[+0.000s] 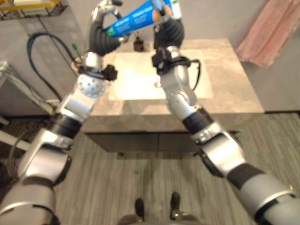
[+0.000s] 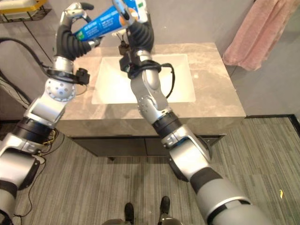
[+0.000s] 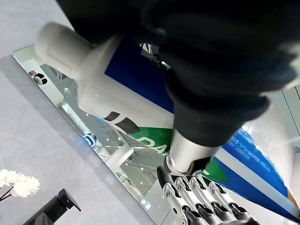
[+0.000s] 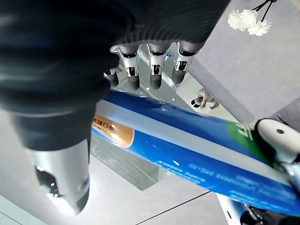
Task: Put brush and paste in cup on sink, flatten towel.
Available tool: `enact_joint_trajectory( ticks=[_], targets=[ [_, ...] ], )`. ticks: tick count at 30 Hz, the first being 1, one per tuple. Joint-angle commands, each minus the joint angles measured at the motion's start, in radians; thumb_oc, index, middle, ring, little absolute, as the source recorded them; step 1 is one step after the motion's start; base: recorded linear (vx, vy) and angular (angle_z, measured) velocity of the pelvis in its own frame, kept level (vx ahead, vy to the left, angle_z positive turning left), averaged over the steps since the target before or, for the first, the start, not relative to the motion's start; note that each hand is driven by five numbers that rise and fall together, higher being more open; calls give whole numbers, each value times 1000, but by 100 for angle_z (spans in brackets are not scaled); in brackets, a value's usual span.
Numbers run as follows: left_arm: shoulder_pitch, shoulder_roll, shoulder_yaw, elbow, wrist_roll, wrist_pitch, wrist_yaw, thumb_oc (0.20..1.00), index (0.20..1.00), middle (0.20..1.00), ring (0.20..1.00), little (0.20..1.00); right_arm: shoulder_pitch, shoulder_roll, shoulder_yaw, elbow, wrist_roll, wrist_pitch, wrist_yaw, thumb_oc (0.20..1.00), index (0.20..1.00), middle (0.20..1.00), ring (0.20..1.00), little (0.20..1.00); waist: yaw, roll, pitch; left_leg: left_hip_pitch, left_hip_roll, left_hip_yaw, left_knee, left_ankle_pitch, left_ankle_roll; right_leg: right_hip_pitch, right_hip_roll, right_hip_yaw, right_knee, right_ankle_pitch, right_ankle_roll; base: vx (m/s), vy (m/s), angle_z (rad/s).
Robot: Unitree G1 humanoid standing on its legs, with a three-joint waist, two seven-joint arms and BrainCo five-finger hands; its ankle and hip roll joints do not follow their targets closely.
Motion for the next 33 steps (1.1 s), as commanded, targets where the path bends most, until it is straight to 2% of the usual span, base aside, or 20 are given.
enact_joint_trajectory(
  ticks=[1,17,31,32,33],
  targets=[
    [-73,22,-18,39,-32,-62,5,200,200,200,200,200,-97,44,-66,-16,29,-54,39,1000,1000,1000,1000,1000,20,-28,-55,24,55,-34,12,-48,-39,88,-106,-10,-1,-59,114,0,0,0],
    [-54,-4,-49,60,-78,-50,-48,200,200,200,200,200,-63,102,-60,-85,84,-70,74,1000,1000,1000,1000,1000,15,-22,-54,36,65,-28,12,-44,-43,96,-93,-3,-1,-66,106,0,0,0],
    [-60,-28,-62,71,-87,-41,-59,200,200,200,200,200,-23,107,-58,-112,77,-68,65,1000,1000,1000,1000,1000,12,-13,-62,47,70,-33,12,-42,-48,112,-88,-9,-1,-74,98,0,0,0],
    [-61,-29,-59,73,-88,-41,-55,200,200,200,200,200,-16,104,-54,-116,77,-66,65,950,950,950,950,950,10,-13,-63,50,71,-31,12,-42,-49,114,-87,-11,-1,-75,97,0,0,0],
    [-61,-29,-58,73,-88,-41,-55,200,200,200,200,200,-15,104,-54,-116,77,-65,65,940,940,940,940,940,10,-13,-63,50,72,-31,12,-42,-49,114,-87,-12,-1,-76,97,0,0,0]
  ],
)
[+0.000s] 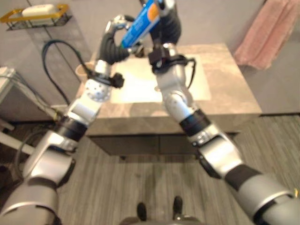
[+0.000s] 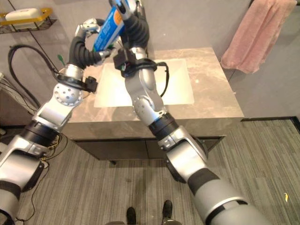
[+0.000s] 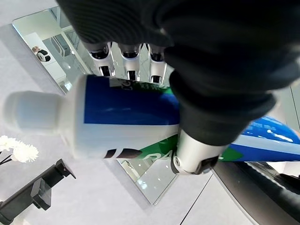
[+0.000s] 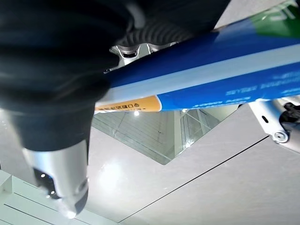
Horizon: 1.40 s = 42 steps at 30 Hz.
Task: Put brush and paste in cup on sink, flatten towel.
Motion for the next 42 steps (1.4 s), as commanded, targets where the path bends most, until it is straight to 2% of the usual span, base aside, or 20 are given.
enact_joint_trajectory(
  ticks=[1,2,7,8,9,24,25,26,27,42],
  targets=[
    [-83,5,-17,68,-13,-43,20,200,200,200,200,200,-19,60,-56,-38,4,-42,25,940,940,940,940,940,9,-32,-51,22,72,-31,12,-43,-50,87,-86,-11,-1,-74,99,0,0,0],
    [-85,8,-17,69,-12,-43,23,200,200,200,200,200,-14,52,-52,-39,-6,-42,20,1000,1000,1000,1000,1000,8,-31,-53,23,73,-29,12,-43,-51,88,-85,-10,-1,-74,99,0,0,0],
    [-85,20,-8,64,-13,-47,28,200,200,200,200,200,-4,45,-47,-29,-19,-37,14,1000,1000,1000,1000,1000,6,-31,-55,27,74,-26,12,-43,-51,89,-84,-8,-1,-75,99,0,0,0],
    [-84,21,-7,64,-12,-48,30,200,200,200,200,200,-4,42,-47,-24,-21,-37,12,959,959,959,959,959,6,-31,-55,28,74,-26,12,-43,-51,90,-84,-7,-1,-75,99,0,0,0],
    [-83,22,-6,63,-13,-48,31,200,200,200,200,200,-3,41,-45,-22,-25,-34,9,1000,1000,1000,1000,1000,6,-31,-55,28,74,-25,12,-43,-52,90,-84,-7,-1,-74,98,0,0,0],
    [-87,81,15,55,-11,-53,40,200,200,200,200,200,19,-7,7,13,-80,14,1,1000,1000,1000,1000,1000,-5,-32,-54,33,75,-26,12,-39,-53,97,-82,-5,-1,-75,94,0,0,0],
    [-85,83,16,54,-11,-53,41,200,200,200,200,200,21,-8,8,12,-81,15,1,950,950,950,950,950,-5,-31,-53,33,76,-26,12,-39,-53,97,-82,-4,-1,-75,94,0,0,0],
    [-83,86,18,54,-13,-53,42,200,200,200,200,200,23,-9,8,14,-85,15,-2,288,288,288,288,288,-6,-31,-52,34,76,-26,12,-39,-53,97,-81,-4,-1,-75,94,0,0,0],
    [-82,90,19,52,-13,-53,43,200,200,200,200,200,24,-9,10,14,-89,15,-7,200,200,200,200,200,-7,-31,-52,35,76,-25,12,-39,-53,97,-81,-3,-1,-76,94,0,0,0],
    [-75,94,26,39,-12,-51,52,200,200,200,200,200,23,-11,-3,13,-115,11,-44,200,200,200,200,200,-10,-28,-48,40,75,-26,12,-40,-53,105,-79,-4,-1,-79,92,0,0,0]
  ],
)
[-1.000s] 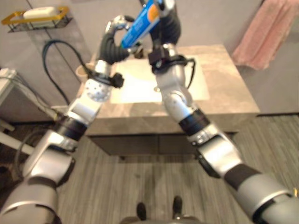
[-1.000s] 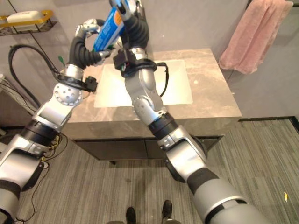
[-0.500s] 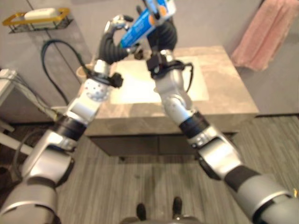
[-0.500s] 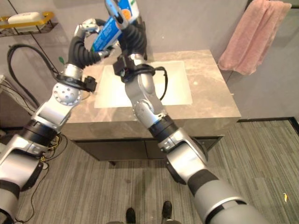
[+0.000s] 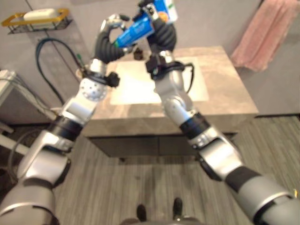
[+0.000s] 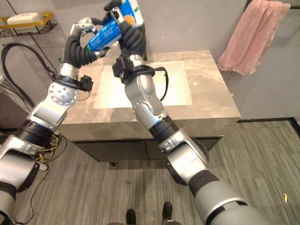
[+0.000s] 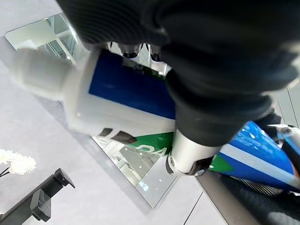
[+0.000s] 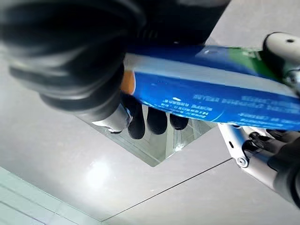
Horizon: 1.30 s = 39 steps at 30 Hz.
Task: Put brush and paste in cup on sink, flatten towel.
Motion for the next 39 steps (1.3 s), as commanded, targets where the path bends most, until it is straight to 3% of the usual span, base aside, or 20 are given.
enact_joint_trajectory(
  ticks=[1,5,6,7,8,22,25,26,32,34,35,36,37,38,39],
  targets=[
    [-75,52,37,38,-11,-51,55,200,200,200,200,200,-8,1,-39,18,-25,-26,-8,200,200,200,200,200,9,-27,-47,31,75,-22,12,-40,-52,93,-79,-2,-2,-79,91,0,0,0],
    [-71,47,42,39,-3,-47,66,200,200,200,200,200,-7,1,-46,21,-29,-30,-19,200,200,200,200,200,12,-26,-47,33,76,-24,12,-40,-53,96,-78,-4,-2,-82,90,0,0,0],
    [-69,46,44,40,-1,-45,69,482,482,482,482,482,-6,0,-51,21,-29,-32,-21,200,200,200,200,200,12,-26,-47,34,76,-24,12,-40,-53,98,-78,-5,-2,-82,90,0,0,0],
    [-67,45,46,41,3,-43,72,555,555,555,555,555,-6,1,-55,22,-27,-34,-24,200,200,200,200,200,13,-25,-47,35,76,-24,12,-40,-53,99,-78,-7,-2,-83,90,0,0,0],
    [-66,47,48,40,9,-40,76,1000,1000,1000,1000,1000,-6,1,-57,22,-27,-36,-27,200,200,200,200,200,14,-25,-47,36,76,-25,12,-39,-53,101,-78,-8,-2,-83,90,-8,-6,5],
    [-38,52,119,-34,89,-22,139,1000,1000,1000,1000,1000,0,-1,-140,-5,-45,-73,-79,200,200,200,200,200,48,-14,-57,50,72,-62,12,-35,-59,144,-87,-50,-2,-97,85,-11,-10,9],
    [-10,86,159,-75,114,-24,154,1000,1000,1000,1000,1000,-1,-11,-162,-9,-59,-82,-94,200,200,200,200,200,62,-11,-61,52,70,-75,12,-33,-60,155,-90,-63,-2,-101,82,-6,-9,16],
    [34,132,204,-117,121,-36,155,1000,1000,1000,1000,1000,-1,-30,-182,-17,-71,-86,-100,200,200,200,200,200,79,-9,-61,52,68,-84,12,-31,-62,163,-93,-73,-2,-103,82,0,-1,13],
    [259,229,380,-266,87,-92,125,1000,1000,1000,1000,1000,8,-82,-224,-30,-99,-83,-100,200,200,200,200,200,122,-10,-58,52,59,-114,12,-27,-65,186,-102,-107,-2,-108,80,10,3,19],
    [466,287,525,-365,50,-130,77,1000,1000,1000,1000,1000,13,-141,-238,-46,-132,-80,-100,200,200,200,200,200,157,-10,-52,44,53,-140,12,-20,-66,195,-106,-131,-2,-110,81,22,13,26],
    [482,286,540,-374,47,-130,72,1000,1000,1000,1000,1000,14,-138,-234,-48,-134,-78,-101,200,200,200,200,200,152,-8,-53,44,52,-141,12,-20,-66,195,-107,-132,-2,-110,81,30,21,42],
    [673,274,664,-402,2,-149,47,1000,1000,1000,1000,1000,15,-185,-257,-65,-169,-70,-105,200,200,200,200,200,191,-9,-42,37,46,-166,12,-17,-68,205,-112,-155,-2,-115,83,24,23,37],
    [770,246,724,-409,-13,-155,39,1000,1000,1000,1000,1000,14,-203,-268,-77,-173,-73,-105,200,200,200,200,200,203,-8,-38,29,41,-181,12,-15,-68,208,-116,-167,-2,-116,84,13,26,32],
    [783,242,736,-416,-14,-155,36,1000,1000,1000,1000,1000,15,-200,-263,-78,-173,-72,-105,200,200,200,200,200,196,-6,-40,26,40,-184,12,-11,-66,207,-117,-169,-2,-114,83,27,18,34],
    [929,180,803,-406,-33,-150,22,1000,1000,1000,1000,1000,25,-230,-289,-97,-186,-74,-103,200,200,200,200,200,225,-11,-34,16,35,-209,12,-11,-64,216,-121,-193,-2,-119,85,13,14,47]
  ],
)
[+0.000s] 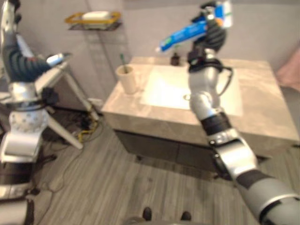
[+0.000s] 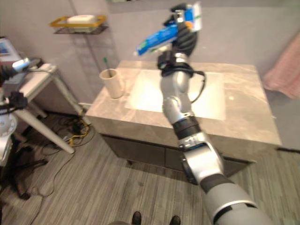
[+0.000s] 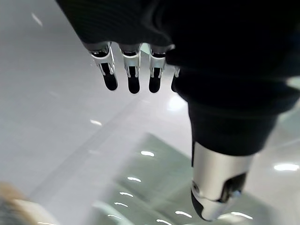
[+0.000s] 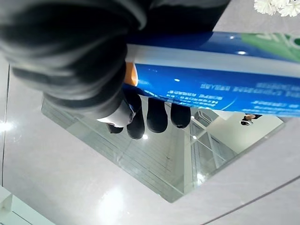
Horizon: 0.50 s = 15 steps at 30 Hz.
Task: Put brush and paste in cup on sink, flatten towel.
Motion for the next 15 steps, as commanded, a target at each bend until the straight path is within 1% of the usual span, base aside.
enact_joint_trajectory(
  ticks=[1,2,3,4,6,7,8,9,10,11,12,13,14,15],
  targets=[
    [41,42,19,24,-65,-27,-19,1000,1000,1000,1000,1000,-61,-26,-23,-87,-67,-44,22,200,200,200,200,200,77,-75,-28,-9,38,-17,13,-16,-49,100,-106,-5,0,-53,80,70,16,56],
    [144,-12,63,46,-85,-18,-37,1000,1000,1000,1000,1000,-57,-58,-45,-104,-79,-44,28,200,200,200,200,200,100,-80,-26,-16,35,-36,13,-18,-47,108,-108,-24,0,-59,81,25,17,56],
    [151,-16,68,41,-86,-17,-39,1000,1000,1000,1000,1000,-56,-56,-43,-105,-79,-43,28,200,200,200,200,200,93,-79,-29,-22,32,-40,13,-13,-45,106,-110,-29,0,-56,80,54,21,42],
    [192,-48,72,68,-87,-10,-42,1000,1000,1000,1000,1000,-56,-71,-51,-110,-85,-42,30,200,200,200,200,200,101,-82,-27,-25,30,-49,13,-13,-43,110,-112,-40,0,-58,81,28,26,43],
    [253,-98,62,136,-97,7,-58,1000,1000,1000,1000,1000,-66,-92,-60,-103,-86,-45,34,200,200,200,200,200,120,-88,-27,-31,25,-68,13,-15,-41,120,-114,-61,0,-65,83,69,19,39],
    [300,-140,49,220,-61,47,-55,1000,1000,1000,1000,1000,-68,-131,-66,-96,-86,-41,42,200,200,200,200,200,135,-96,-22,-42,19,-89,13,-11,-37,124,-116,-82,0,-68,85,53,8,40],
    [300,-141,48,220,-60,47,-54,1000,1000,1000,1000,1000,-67,-132,-65,-96,-85,-41,42,200,200,200,200,200,134,-95,-23,-43,18,-91,13,-11,-37,124,-116,-84,0,-68,85,116,-21,38],
    [342,-176,27,251,-27,87,-66,1000,1000,1000,1000,1000,-72,-173,-66,-102,-102,-32,45,200,200,200,200,200,143,-102,-23,-43,20,-104,13,-20,-41,136,-112,-87,0,-84,91,127,-38,49],
    [380,-208,10,273,-8,100,-91,1000,1000,1000,1000,1000,-77,-206,-92,-98,-115,-38,27,200,200,200,200,200,151,-106,-20,-54,16,-130,13,-18,-38,143,-110,-109,0,-90,90,126,-38,46],
    [380,-208,9,273,-8,100,-91,1000,1000,1000,1000,1000,-77,-207,-92,-98,-115,-38,27,200,200,200,200,200,149,-105,-20,-55,16,-131,13,-18,-38,143,-110,-111,0,-90,90,54,-2,44],
    [381,-228,-32,336,-22,116,-112,1000,1000,1000,1000,1000,-85,-217,-101,-86,-120,-45,16,200,200,200,200,200,151,-108,-20,-64,11,-142,13,-14,-37,142,-110,-119,0,-89,90,37,16,48],
    [368,-250,-103,484,-39,150,-139,1000,1000,1000,1000,1000,-110,-241,-97,-58,-111,-50,11,200,200,200,200,200,155,-112,-19,-79,5,-159,13,-7,-36,139,-110,-138,0,-92,91,56,24,52],
    [357,-256,-128,559,-36,164,-138,1000,1000,1000,1000,1000,-121,-246,-92,-46,-104,-50,9,200,200,200,200,200,154,-114,-19,-83,2,-165,13,-7,-35,139,-109,-142,0,-92,91,42,18,51],
    [342,-256,-137,577,-37,155,-136,1000,1000,1000,1000,1000,-125,-252,-91,-41,-101,-52,11,200,200,200,200,200,155,-112,-18,-85,1,-168,13,-6,-35,139,-110,-145,0,-93,91,53,24,32]
  ],
)
